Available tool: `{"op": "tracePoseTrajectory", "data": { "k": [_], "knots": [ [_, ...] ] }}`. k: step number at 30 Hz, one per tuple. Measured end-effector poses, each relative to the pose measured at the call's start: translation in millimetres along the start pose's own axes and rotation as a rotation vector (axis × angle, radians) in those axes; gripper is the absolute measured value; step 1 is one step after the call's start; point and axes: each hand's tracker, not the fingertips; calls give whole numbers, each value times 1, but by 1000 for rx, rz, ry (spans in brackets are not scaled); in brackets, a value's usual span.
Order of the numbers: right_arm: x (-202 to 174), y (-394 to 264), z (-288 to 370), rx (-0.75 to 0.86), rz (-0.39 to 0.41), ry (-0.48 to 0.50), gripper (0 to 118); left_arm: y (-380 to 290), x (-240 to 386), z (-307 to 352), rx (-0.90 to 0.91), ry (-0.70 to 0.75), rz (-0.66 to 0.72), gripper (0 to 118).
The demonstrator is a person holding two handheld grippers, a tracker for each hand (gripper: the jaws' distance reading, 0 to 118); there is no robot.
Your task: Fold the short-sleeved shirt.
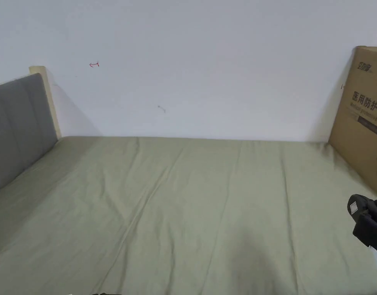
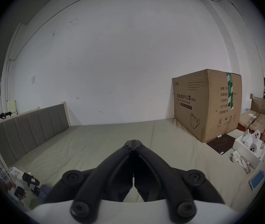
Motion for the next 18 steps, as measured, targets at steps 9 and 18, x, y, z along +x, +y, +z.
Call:
{"op": "tracePoseTrajectory", "data": {
  "k": [9, 18],
  "knots": [
    [12, -9, 4, -73, -32, -14, 0, -1, -24, -17, 131, 112, 11, 9],
    [24, -3, 10, -81, -36, -19, 0, -2, 35, -3, 121, 463, -304, 8]
  ]
}}
